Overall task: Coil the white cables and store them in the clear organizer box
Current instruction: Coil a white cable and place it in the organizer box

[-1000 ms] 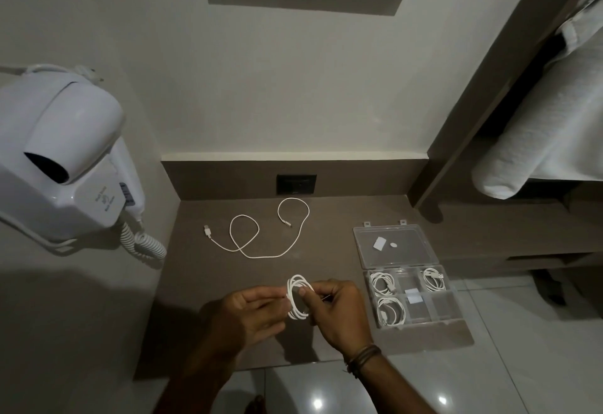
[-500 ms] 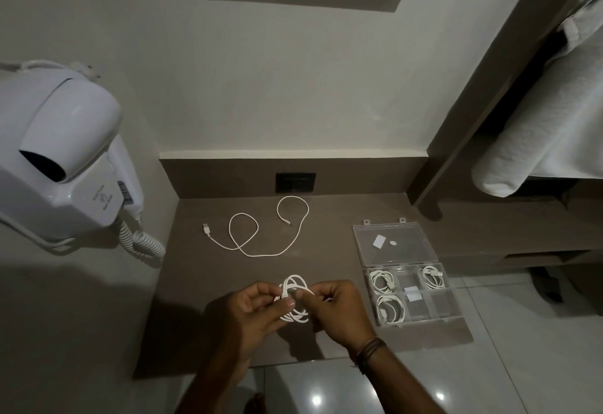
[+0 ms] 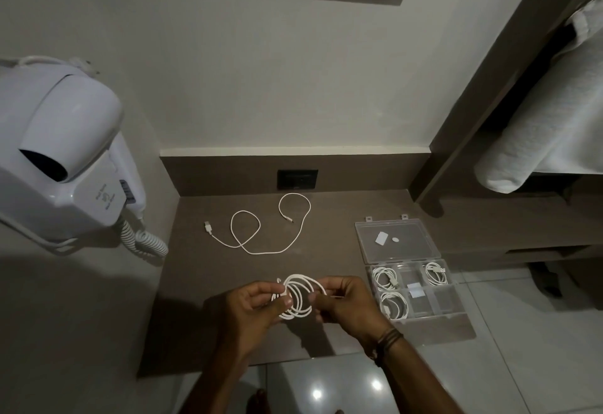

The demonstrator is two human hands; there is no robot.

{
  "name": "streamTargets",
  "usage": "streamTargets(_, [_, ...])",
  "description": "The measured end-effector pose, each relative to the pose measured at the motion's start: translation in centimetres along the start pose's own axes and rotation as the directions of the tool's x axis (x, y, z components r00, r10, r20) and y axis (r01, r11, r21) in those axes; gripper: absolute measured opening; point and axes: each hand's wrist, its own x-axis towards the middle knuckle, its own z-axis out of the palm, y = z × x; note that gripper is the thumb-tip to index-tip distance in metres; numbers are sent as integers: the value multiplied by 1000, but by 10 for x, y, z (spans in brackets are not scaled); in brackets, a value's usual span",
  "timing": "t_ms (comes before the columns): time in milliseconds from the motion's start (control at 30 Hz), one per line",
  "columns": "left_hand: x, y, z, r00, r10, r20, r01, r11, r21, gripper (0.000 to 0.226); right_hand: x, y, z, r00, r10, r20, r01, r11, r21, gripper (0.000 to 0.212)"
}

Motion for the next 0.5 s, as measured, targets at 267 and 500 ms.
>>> streamTargets(267, [6,8,-14,953,-107,284,149,980,-129,42,16,5,-11,997,-39,-64,51,978,203,12])
streamTargets(500, [5,14,-14,851,-112,514,200,972,-120,53,20,14,21,980,-103,-168,133,975,180,20])
